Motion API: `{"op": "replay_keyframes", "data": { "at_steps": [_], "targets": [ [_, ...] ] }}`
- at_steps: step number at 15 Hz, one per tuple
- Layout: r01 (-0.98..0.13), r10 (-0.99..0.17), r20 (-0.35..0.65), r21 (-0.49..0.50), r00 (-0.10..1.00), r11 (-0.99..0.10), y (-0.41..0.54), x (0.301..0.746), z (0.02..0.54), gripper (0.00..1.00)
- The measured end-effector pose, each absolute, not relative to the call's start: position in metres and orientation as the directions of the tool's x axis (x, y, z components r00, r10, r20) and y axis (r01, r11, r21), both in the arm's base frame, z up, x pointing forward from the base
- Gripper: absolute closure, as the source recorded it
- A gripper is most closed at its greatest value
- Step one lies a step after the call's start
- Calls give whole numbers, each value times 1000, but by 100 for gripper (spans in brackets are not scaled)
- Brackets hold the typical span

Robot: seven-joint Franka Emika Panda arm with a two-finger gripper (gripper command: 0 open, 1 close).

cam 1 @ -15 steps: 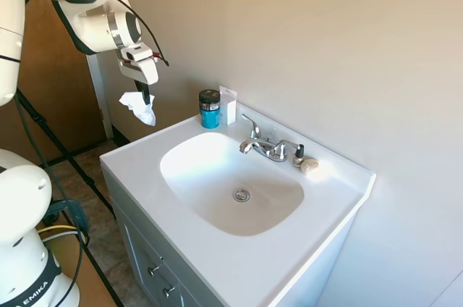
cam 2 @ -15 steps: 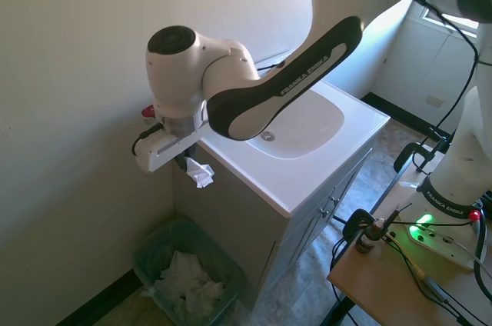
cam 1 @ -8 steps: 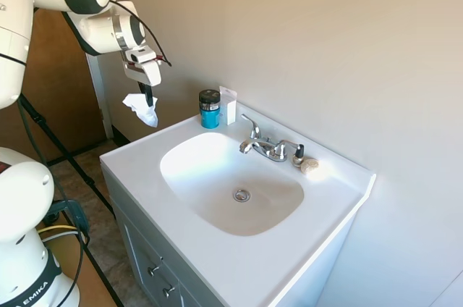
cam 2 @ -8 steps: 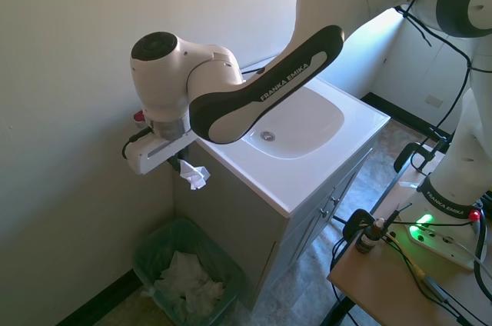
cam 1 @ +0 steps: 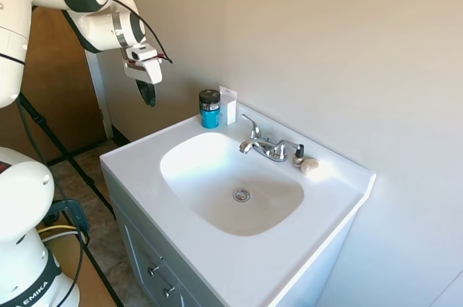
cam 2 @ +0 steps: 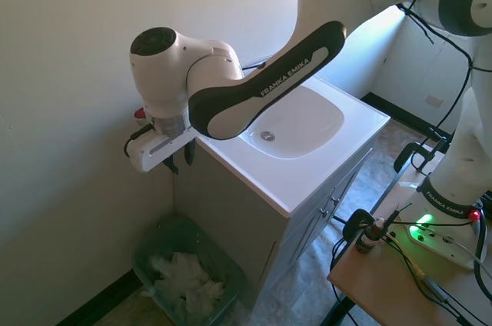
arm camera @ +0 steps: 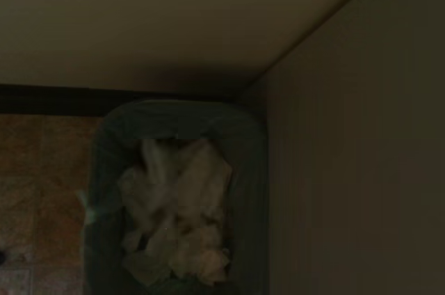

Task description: Throw the tissue in the trash bin

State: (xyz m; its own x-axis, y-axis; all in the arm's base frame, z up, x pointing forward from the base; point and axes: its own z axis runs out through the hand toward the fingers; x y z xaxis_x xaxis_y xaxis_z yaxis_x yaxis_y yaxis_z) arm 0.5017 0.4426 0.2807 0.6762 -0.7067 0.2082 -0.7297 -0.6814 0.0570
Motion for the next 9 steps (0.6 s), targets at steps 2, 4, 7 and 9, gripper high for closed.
{"op": "replay_keyframes", "data": {
  "at_steps": [2,4,7,9],
  "targets": [
    [-731,-706,225,48,672,-680,441,498,307,0],
    [-737,-709,244,36,661,-675,434,493,335,0],
    [-762,-729,273,21,627,-647,408,484,366,0],
    [-787,-752,287,11,593,-617,382,481,381,0]
  ]
}}
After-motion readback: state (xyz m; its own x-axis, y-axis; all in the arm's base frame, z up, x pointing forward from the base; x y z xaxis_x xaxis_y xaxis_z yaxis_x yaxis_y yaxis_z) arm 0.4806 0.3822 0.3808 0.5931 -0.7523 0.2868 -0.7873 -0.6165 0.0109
